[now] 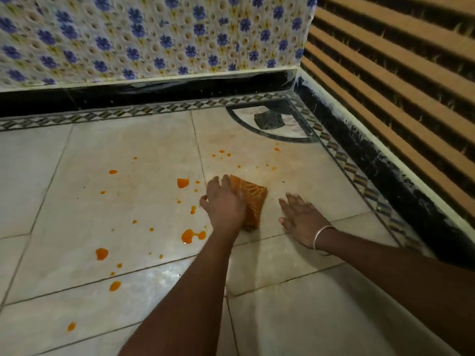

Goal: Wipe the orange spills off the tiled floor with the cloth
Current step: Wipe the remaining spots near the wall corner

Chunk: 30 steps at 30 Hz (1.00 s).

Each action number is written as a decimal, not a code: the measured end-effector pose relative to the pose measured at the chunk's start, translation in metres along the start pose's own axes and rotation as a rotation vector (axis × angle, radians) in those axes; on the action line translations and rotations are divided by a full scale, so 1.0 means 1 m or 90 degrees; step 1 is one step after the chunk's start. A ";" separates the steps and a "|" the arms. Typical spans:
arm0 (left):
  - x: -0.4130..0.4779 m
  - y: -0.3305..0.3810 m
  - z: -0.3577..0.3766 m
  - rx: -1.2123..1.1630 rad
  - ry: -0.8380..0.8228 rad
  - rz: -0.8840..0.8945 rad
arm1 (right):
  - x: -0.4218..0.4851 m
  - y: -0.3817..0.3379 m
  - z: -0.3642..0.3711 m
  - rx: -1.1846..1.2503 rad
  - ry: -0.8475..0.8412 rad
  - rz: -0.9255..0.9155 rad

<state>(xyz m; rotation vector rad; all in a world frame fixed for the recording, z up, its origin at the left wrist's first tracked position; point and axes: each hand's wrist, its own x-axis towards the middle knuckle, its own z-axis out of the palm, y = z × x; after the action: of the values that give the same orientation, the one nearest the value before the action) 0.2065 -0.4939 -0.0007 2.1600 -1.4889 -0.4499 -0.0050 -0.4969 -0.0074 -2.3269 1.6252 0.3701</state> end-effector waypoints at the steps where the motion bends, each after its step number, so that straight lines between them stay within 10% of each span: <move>1: 0.003 0.003 0.005 0.036 -0.042 0.070 | 0.006 -0.005 0.004 -0.012 0.019 -0.018; 7: 0.025 -0.011 0.056 0.245 -0.195 0.256 | 0.041 -0.007 0.037 0.003 0.109 -0.018; 16: -0.032 -0.026 0.072 0.223 -0.029 0.088 | 0.045 0.002 0.061 0.017 0.203 -0.040; 23: 0.007 -0.005 0.073 0.238 -0.156 0.243 | 0.048 0.005 0.067 0.009 0.227 -0.036; 30: -0.010 -0.049 0.048 0.248 -0.067 0.060 | 0.047 0.004 0.066 0.012 0.233 -0.030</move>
<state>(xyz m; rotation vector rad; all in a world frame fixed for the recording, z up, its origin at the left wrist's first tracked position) 0.2163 -0.4793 -0.0682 2.3714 -1.8553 -0.2597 0.0039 -0.5144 -0.0859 -2.5243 1.7127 -0.0891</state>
